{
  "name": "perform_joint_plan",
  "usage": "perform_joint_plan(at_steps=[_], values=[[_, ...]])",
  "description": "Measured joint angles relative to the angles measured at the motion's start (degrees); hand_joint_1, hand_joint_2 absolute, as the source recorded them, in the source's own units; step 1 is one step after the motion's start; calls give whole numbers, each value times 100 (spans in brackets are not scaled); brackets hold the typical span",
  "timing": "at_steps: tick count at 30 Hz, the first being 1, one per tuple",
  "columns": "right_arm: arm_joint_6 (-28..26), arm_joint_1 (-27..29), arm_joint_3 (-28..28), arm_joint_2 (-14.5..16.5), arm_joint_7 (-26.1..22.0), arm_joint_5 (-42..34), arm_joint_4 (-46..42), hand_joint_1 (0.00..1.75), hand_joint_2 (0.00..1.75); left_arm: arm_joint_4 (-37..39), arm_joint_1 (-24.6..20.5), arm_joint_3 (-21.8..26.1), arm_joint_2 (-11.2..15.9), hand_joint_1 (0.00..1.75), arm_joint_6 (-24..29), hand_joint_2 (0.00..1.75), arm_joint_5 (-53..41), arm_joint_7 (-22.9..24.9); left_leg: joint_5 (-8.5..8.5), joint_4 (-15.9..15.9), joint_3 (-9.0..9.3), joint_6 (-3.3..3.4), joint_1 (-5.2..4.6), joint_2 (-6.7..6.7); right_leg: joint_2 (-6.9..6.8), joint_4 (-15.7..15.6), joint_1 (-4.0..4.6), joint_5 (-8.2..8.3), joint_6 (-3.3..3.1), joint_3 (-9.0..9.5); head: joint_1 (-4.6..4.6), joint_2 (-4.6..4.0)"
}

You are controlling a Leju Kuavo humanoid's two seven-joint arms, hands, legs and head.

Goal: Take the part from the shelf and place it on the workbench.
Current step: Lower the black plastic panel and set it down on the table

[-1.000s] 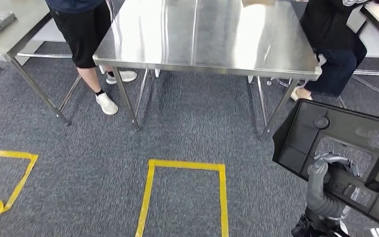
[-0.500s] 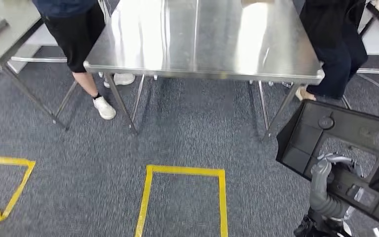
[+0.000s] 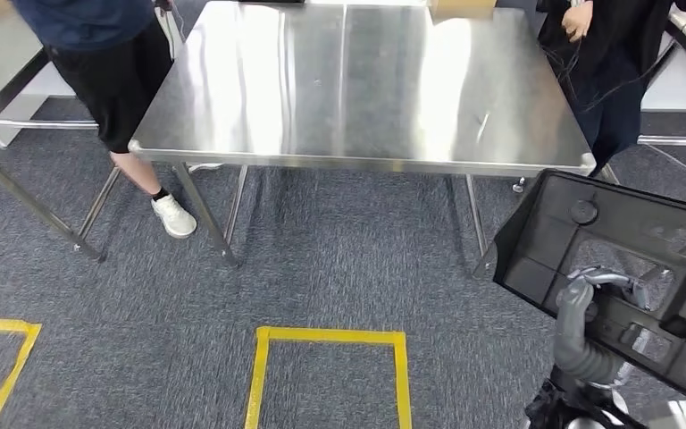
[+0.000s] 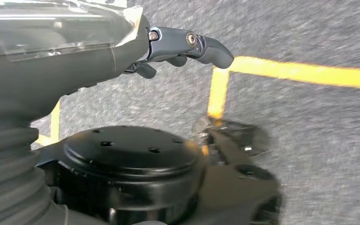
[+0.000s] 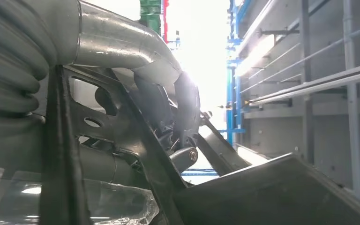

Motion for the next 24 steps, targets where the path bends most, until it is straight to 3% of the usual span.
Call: perform_joint_plan(at_steps=[2, 3, 5, 6, 7, 8, 9, 10, 11, 13, 15, 16, 17, 19, 20, 21, 22, 24], values=[[-4, -6, 2, -31, -2, -19, 28, 175, 175, 5, 0, 8, -2, 0, 5, 175, 26, -11, -150, -56, 233, 42, 11, -8, -10, 655, -9, -97, -57, -535, -7, 0], [-6, -4, 3, -47, -2, -26, 45, 175, 175, 7, 1, 13, -3, 0, 7, 175, 38, -15, -238, -75, 346, 46, 15, -20, -11, 837, -15, -292, -96, -796, -7, 0], [-14, -2, 3, -74, -2, -34, 78, 175, 175, 10, 2, 22, -4, 0, 13, 175, 57, -26, -442, -97, 613, 25, 34, -60, -15, 799, -36, -714, -112, -1166, -8, 0], [-21, 0, 4, -85, -2, -39, 96, 175, 175, 10, 2, 27, -4, 0, 17, 175, 62, -31, -552, -101, 759, 8, 50, -79, -21, 601, -51, -776, -61, -1257, -7, 0], [-28, 4, 5, -95, -2, -43, 115, 175, 175, 11, 4, 32, -3, 0, 20, 175, 66, -35, -666, -106, 894, -14, 68, -94, -36, 318, -68, -640, 35, -1305, -7, 0], [-36, 11, 7, -104, -2, -46, 139, 175, 175, 11, 6, 39, -1, 0, 23, 175, 69, -38, -790, -111, 1036, -40, 86, -106, -75, 27, -82, -268, 170, -1313, -3, 0], [-41, 10, 10, -111, 1, -50, 162, 175, 175, 11, 8, 45, 1, 0, 30, 175, 72, -39, -923, -130, 1165, -72, 97, -115, -146, -218, -80, 137, 255, -1264, 8, 0], [-44, 3, 16, -117, 1, -52, 172, 175, 175, 13, 5, 51, -4, 0, 37, 175, 74, -42, -1047, -174, 1292, -111, 108, -116, -203, -388, -50, 473, 278, -1184, 8, 0], [-45, -11, 27, -120, 1, -53, 164, 175, 175, 14, 0, 54, -10, 0, 45, 175, 73, -47, -1102, -181, 1434, -151, 113, -103, -228, -477, -31, 670, 228, -1101, 10, 0], [-46, -70, 55, -123, -5, -53, 109, 175, 175, 16, -32, 54, -21, 0, 55, 175, 70, -64, -1057, -28, 1573, -211, 124, -39, -164, -564, -22, 656, 2, -919, 5, 0], [-50, -110, 79, -125, -7, -54, 65, 175, 175, 17, -73, 53, -15, 0, 63, 175, 74, -79, -972, 500, 1365, -235, 130, 27, -106, -603, -78, 593, -198, -756, -8, 0], [-51, -102, 95, -125, -7, -55, 57, 175, 175, 19, -86, 53, -12, 0, 67, 175, 80, -81, -1037, 836, 1131, -253, 137, 42, -99, -613, -101, 537, -272, -681, -18, 0], [-53, -80, 109, -123, -6, -55, 53, 175, 175, 21, -90, 54, -9, 0, 71, 175, 90, -82, -1184, 1140, 872, -278, 145, 48, -95, -614, -110, 473, -306, -614, -32, 0], [-53, -26, 130, -121, -5, -52, 59, 175, 175, 22, -82, 56, -3, 0, 74, 175, 107, -80, -1598, 1480, 387, -348, 184, 50, -80, -617, -142, 341, -285, -486, -38, 0], [-53, -8, 132, -121, -5, -52, 64, 175, 175, 22, -77, 57, -1, 0, 74, 175, 112, -81, -1738, 1471, 217, -386, 210, 55, -74, -617, -168, 271, -252, -413, -39, 0], [-53, 4, 133, -121, -4, -53, 70, 175, 175, 22, -71, 57, 2, 0, 75, 175, 114, -82, -1760, 1337, 102, -431, 241, 63, -69, -615, -204, 191, -209, -323, -39, 0], [-53, 9, 137, -120, -4, -54, 76, 175, 175, 22, -61, 57, 5, 0, 76, 175, 116, -84, -1600, 1103, 41, -482, 276, 76, -68, -614, -243, 102, -156, -217, -40, 0], [-53, 16, 148, -115, -2, -55, 90, 175, 175, 38, -25, 61, 8, 0, 81, 175, 124, -89, -848, 625, -10, -565, 330, 169, -71, -613, -282, -85, -30, 0, -69, -1]])
